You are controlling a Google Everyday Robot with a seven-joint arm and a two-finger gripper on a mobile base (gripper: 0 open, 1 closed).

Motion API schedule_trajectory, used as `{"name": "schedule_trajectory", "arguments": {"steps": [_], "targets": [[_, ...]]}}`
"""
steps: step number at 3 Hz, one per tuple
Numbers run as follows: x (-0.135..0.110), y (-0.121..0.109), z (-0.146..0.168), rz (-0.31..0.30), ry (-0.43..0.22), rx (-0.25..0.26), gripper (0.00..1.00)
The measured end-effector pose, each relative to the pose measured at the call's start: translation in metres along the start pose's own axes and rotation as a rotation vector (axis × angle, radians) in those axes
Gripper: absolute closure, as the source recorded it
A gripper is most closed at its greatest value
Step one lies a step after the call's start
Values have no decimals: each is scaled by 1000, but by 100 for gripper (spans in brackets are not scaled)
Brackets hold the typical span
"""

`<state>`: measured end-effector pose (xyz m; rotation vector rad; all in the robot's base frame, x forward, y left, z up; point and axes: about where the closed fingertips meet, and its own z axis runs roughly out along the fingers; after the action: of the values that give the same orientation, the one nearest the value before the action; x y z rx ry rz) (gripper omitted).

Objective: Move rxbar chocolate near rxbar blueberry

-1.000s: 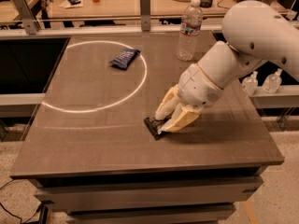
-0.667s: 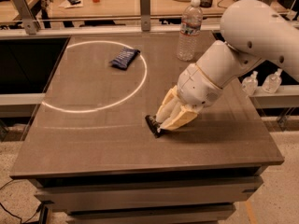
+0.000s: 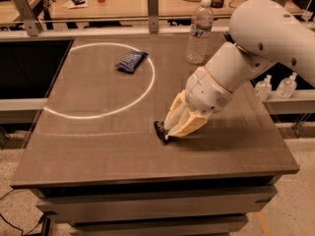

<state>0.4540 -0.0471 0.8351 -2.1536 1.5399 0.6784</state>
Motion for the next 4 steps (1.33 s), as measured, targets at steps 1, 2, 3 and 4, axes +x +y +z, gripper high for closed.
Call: {"name": "schedule_trajectory", "arguments": {"steps": [1,2,3,4], "targets": [[0,0,0,-3,2,-2,13],[-1,0,0,-6,1,-3,0],[-1,-2,1,10,7,-8,0],[9,-11,-2,125,15,20,0]]}}
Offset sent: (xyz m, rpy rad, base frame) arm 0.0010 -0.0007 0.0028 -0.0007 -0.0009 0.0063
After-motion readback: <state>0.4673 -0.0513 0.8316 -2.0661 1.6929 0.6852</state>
